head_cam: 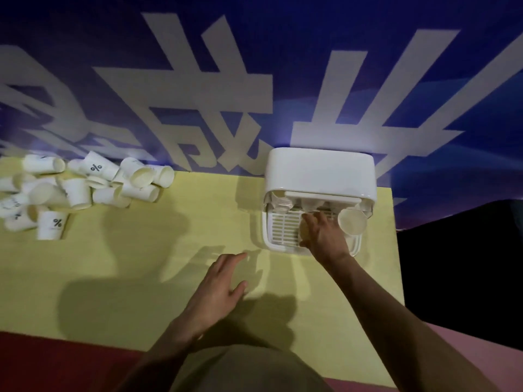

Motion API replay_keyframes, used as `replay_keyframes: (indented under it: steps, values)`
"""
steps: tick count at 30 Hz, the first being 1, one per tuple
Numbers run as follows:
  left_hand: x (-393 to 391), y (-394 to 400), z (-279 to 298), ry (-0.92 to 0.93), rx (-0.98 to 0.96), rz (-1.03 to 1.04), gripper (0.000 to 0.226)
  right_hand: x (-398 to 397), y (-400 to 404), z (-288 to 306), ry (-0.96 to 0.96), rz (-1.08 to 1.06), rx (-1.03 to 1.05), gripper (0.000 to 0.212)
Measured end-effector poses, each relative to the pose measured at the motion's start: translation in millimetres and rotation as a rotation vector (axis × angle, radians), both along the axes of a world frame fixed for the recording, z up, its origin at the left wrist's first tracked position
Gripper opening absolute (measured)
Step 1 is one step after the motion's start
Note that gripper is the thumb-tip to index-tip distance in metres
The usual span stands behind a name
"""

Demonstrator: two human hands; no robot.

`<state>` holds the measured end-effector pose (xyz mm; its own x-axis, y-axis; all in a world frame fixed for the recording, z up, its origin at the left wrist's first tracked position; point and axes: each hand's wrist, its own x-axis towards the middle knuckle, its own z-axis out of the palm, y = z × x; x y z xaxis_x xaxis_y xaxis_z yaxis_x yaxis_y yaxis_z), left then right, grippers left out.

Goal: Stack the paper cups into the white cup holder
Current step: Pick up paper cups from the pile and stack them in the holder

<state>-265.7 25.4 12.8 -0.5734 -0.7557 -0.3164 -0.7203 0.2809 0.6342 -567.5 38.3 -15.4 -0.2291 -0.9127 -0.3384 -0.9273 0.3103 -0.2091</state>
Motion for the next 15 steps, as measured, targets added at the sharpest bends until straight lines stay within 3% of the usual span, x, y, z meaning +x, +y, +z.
replay_keyframes:
  steps: [6,15]
  values:
    - [32,7,9,0.021,0.041,0.036,0.060,13,2,2,0.005,-0.038,-0.096,0.094]
    - [153,-61,1,-0.005,-0.044,0.208,0.054,126,7,44,-0.157,-0.011,-0.336,0.060]
